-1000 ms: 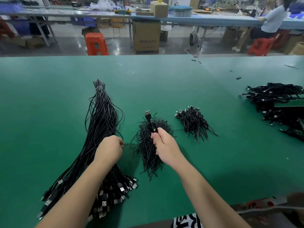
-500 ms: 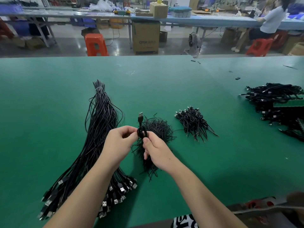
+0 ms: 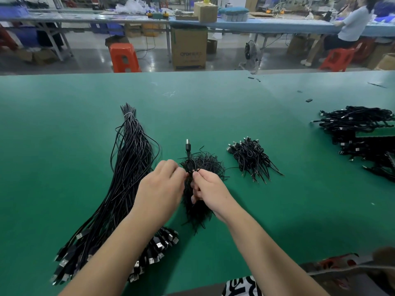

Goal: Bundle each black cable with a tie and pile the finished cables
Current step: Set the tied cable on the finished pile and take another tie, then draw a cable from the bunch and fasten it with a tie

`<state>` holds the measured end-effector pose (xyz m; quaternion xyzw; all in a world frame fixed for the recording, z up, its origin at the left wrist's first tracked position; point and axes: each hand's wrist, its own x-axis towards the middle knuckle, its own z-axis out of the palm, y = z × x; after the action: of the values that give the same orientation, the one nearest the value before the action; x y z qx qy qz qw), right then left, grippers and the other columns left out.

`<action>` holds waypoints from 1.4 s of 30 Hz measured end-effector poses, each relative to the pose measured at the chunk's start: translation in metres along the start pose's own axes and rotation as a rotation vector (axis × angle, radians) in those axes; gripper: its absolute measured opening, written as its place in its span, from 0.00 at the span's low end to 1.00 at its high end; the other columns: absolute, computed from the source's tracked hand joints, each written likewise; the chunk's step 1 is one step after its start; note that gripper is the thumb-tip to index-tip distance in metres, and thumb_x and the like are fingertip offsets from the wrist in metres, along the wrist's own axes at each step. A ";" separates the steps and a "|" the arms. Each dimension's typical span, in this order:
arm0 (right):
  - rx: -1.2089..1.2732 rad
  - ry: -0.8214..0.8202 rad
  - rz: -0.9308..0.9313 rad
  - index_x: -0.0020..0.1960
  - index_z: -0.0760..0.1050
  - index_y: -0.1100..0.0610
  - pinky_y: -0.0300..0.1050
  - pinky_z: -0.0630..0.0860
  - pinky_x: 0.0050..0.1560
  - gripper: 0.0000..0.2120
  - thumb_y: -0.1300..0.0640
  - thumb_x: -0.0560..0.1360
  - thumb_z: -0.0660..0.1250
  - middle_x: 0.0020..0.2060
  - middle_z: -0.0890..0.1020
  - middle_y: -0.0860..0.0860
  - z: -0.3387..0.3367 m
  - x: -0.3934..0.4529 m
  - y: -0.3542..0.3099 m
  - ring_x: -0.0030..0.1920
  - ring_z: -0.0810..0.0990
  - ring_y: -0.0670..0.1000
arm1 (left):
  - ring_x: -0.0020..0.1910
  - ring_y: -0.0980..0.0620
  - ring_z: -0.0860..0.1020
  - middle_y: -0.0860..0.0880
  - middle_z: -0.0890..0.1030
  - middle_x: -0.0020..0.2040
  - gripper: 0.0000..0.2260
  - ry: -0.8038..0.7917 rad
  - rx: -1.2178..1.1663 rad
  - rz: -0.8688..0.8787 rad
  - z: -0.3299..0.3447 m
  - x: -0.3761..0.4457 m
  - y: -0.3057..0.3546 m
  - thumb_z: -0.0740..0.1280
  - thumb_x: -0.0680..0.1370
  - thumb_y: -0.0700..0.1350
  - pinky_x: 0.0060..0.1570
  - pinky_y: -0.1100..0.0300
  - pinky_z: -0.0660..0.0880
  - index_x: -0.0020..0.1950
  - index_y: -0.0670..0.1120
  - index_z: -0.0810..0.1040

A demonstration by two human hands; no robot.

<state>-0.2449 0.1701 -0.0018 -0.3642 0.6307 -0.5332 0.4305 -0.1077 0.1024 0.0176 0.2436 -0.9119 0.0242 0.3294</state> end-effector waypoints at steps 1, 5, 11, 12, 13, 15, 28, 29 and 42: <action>0.012 -0.028 0.035 0.38 0.68 0.54 0.51 0.77 0.35 0.16 0.57 0.85 0.57 0.29 0.69 0.48 -0.002 0.000 -0.003 0.25 0.66 0.45 | 0.45 0.44 0.78 0.46 0.79 0.46 0.03 0.028 0.030 0.135 0.001 0.000 -0.003 0.69 0.75 0.35 0.39 0.51 0.76 0.45 0.43 0.80; 0.056 -0.218 0.091 0.39 0.72 0.55 0.44 0.75 0.28 0.16 0.58 0.85 0.55 0.28 0.67 0.50 -0.007 -0.003 -0.010 0.25 0.66 0.48 | 0.65 0.47 0.78 0.48 0.83 0.57 0.10 0.027 -0.037 0.290 0.000 0.005 -0.010 0.65 0.74 0.31 0.63 0.51 0.73 0.48 0.44 0.81; -0.032 -0.218 0.085 0.38 0.69 0.50 0.39 0.59 0.24 0.11 0.54 0.77 0.56 0.25 0.64 0.45 0.000 -0.001 -0.007 0.24 0.59 0.45 | 0.42 0.60 0.74 0.55 0.82 0.41 0.05 0.011 -0.271 -0.058 -0.003 0.005 -0.004 0.65 0.79 0.40 0.47 0.52 0.70 0.46 0.46 0.80; -0.059 -0.199 0.072 0.34 0.69 0.49 0.39 0.57 0.25 0.13 0.53 0.77 0.55 0.24 0.64 0.43 0.001 0.000 -0.006 0.23 0.59 0.44 | 0.41 0.63 0.72 0.56 0.80 0.40 0.05 -0.007 -0.333 -0.150 -0.004 0.005 -0.001 0.65 0.80 0.40 0.45 0.54 0.70 0.46 0.46 0.79; -0.101 -0.181 0.047 0.31 0.70 0.48 0.40 0.57 0.27 0.15 0.51 0.76 0.56 0.24 0.65 0.41 0.002 0.000 -0.004 0.23 0.59 0.43 | 0.43 0.66 0.72 0.58 0.79 0.40 0.05 -0.018 -0.385 -0.230 -0.004 0.005 0.001 0.66 0.80 0.39 0.45 0.59 0.69 0.47 0.47 0.78; -0.170 -0.159 -0.010 0.29 0.71 0.47 0.42 0.58 0.31 0.16 0.48 0.74 0.56 0.24 0.66 0.40 0.002 0.000 -0.002 0.25 0.61 0.41 | 0.43 0.68 0.73 0.59 0.78 0.39 0.05 -0.032 -0.451 -0.340 -0.003 0.005 0.005 0.67 0.80 0.38 0.43 0.65 0.66 0.47 0.48 0.77; -0.932 -0.092 -0.347 0.39 0.59 0.49 0.50 0.62 0.37 0.15 0.48 0.85 0.52 0.33 0.71 0.46 -0.006 -0.006 0.000 0.34 0.70 0.53 | 0.33 0.63 0.75 0.60 0.80 0.34 0.10 -0.154 -0.594 -0.649 0.003 0.012 0.006 0.67 0.79 0.40 0.33 0.71 0.67 0.41 0.54 0.78; -0.986 -0.090 -0.378 0.41 0.60 0.50 0.50 0.62 0.38 0.15 0.48 0.85 0.52 0.34 0.70 0.46 -0.007 -0.006 0.000 0.34 0.71 0.54 | 0.32 0.63 0.74 0.61 0.79 0.33 0.10 -0.174 -0.597 -0.661 0.003 0.014 0.005 0.68 0.79 0.41 0.31 0.71 0.67 0.41 0.53 0.79; -1.275 -0.072 -0.477 0.47 0.66 0.55 0.50 0.64 0.37 0.12 0.51 0.85 0.50 0.39 0.79 0.54 -0.004 -0.009 0.002 0.34 0.73 0.58 | 0.20 0.56 0.67 0.54 0.76 0.23 0.13 -0.350 -0.504 -0.652 -0.006 0.020 -0.005 0.69 0.79 0.54 0.23 0.65 0.64 0.38 0.50 0.85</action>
<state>-0.2457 0.1804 -0.0020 -0.6933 0.7093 -0.1252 0.0229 -0.1156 0.0905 0.0339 0.4308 -0.8069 -0.3455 0.2097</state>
